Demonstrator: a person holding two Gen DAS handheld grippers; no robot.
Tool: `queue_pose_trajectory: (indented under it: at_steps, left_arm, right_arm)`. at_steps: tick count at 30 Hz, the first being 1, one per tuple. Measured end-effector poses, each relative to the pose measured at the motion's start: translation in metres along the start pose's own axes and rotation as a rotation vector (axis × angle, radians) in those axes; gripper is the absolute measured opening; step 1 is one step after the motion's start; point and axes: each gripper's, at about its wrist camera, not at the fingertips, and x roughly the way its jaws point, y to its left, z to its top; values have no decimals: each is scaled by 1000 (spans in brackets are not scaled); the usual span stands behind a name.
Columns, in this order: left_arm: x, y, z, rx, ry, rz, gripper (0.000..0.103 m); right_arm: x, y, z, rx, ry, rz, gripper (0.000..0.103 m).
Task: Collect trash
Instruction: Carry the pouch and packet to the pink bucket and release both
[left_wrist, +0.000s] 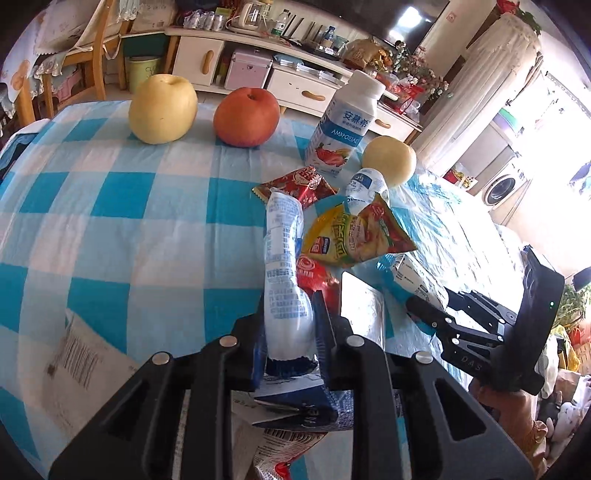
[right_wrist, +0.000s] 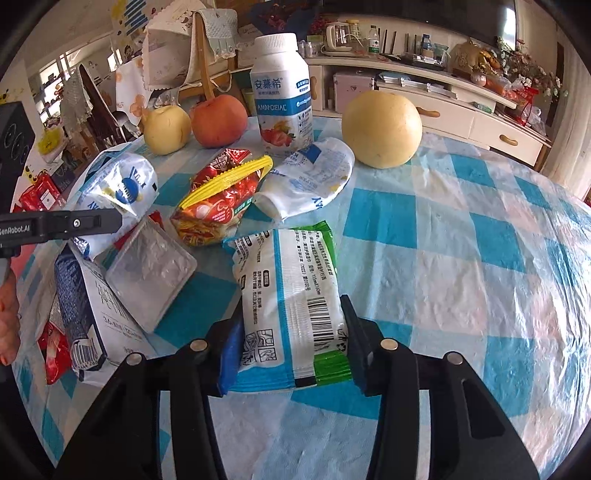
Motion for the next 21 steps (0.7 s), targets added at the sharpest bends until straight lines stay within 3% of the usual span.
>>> queue_pose_trajectory:
  at_steps: [7, 14, 21]
  left_arm:
    - [-40, 10, -28, -34, -98, 0, 24]
    - [-78, 29, -48, -121, -198, -54, 24]
    - [-105, 52, -58, -130, -248, -47, 24]
  right_arm:
    - [-19, 8, -15, 58, -41, -8, 46]
    - [-37, 3, -28, 167, -83, -4, 46]
    - [-69, 10, -41, 248, -139, 7, 46]
